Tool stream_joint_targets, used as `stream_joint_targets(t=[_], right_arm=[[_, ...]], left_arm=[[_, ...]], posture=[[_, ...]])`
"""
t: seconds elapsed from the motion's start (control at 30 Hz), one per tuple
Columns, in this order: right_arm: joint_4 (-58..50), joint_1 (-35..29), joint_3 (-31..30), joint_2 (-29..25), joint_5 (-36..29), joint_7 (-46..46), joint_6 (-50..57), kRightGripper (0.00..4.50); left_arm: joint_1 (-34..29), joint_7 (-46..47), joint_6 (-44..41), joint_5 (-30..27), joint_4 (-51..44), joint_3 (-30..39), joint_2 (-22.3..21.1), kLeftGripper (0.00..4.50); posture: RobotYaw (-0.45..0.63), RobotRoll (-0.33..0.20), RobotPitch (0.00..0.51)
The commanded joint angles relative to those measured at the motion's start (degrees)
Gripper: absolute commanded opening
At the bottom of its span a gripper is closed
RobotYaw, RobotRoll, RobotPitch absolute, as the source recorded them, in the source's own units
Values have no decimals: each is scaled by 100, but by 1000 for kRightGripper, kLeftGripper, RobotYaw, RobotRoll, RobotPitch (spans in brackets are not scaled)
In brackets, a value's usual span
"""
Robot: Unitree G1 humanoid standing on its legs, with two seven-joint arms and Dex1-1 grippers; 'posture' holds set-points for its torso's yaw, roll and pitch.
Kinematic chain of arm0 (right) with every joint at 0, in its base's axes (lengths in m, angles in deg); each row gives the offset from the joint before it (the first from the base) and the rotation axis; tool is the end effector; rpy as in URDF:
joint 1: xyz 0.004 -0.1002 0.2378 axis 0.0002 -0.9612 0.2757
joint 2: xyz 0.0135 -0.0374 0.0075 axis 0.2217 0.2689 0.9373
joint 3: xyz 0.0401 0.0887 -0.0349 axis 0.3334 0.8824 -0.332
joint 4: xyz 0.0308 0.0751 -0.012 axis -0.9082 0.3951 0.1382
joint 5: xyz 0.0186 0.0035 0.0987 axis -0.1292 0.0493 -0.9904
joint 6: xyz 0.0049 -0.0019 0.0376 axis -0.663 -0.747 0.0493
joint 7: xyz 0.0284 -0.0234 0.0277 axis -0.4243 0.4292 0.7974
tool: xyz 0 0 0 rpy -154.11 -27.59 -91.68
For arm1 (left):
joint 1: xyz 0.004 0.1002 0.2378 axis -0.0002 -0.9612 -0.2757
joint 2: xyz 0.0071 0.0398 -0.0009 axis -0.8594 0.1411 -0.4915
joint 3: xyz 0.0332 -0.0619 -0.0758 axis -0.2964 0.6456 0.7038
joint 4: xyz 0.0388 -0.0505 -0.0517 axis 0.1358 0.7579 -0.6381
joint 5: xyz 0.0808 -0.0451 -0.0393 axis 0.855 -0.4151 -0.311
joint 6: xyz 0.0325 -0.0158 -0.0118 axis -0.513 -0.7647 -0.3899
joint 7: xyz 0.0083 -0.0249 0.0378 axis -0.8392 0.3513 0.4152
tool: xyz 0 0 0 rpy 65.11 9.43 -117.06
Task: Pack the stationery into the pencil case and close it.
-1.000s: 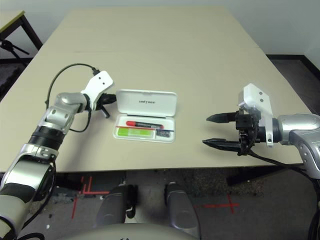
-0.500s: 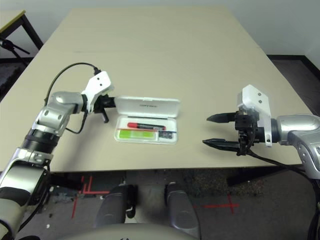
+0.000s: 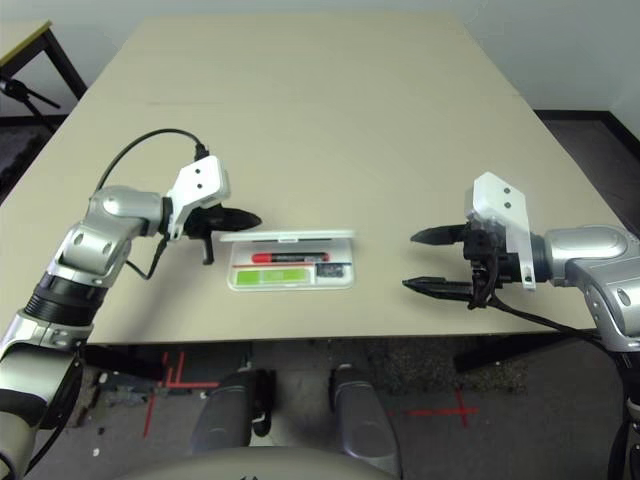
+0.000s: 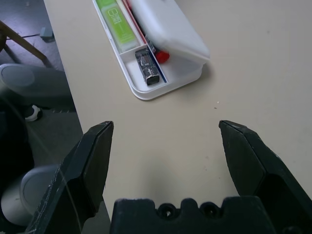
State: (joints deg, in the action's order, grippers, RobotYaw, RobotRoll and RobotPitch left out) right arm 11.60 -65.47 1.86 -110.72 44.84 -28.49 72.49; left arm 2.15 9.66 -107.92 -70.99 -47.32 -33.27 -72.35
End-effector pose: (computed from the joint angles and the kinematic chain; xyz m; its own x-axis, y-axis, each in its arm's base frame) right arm 0.2272 -0.2925 0.1829 0.3357 0.7987 -0.4993 -0.9340 0.3512 -0.0662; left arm 0.2880 0.1831 0.1654 0.3164 -0.7970 -0.5144 0.9439 0.2104 0.2544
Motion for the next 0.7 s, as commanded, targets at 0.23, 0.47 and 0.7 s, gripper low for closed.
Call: stream_joint_targets(t=[0.23, 0.47, 0.7], right_arm=[[88, 76, -178, 109, 134, -17, -101, 4500], [55, 59, -184, 157, 175, 19, -86, 4500], [203, 145, -160, 384, 385, 357, -226, 4500]], left_arm=[[-394, -157, 234, 204, -198, -680, -118, 54], [-413, -175, 502, 400, 128, -859, -205, 54], [-404, 235, 491, 151, 228, -464, 101, 54]], posture=[[-75, 0, 101], [-81, 0, 102], [-85, 0, 103]])
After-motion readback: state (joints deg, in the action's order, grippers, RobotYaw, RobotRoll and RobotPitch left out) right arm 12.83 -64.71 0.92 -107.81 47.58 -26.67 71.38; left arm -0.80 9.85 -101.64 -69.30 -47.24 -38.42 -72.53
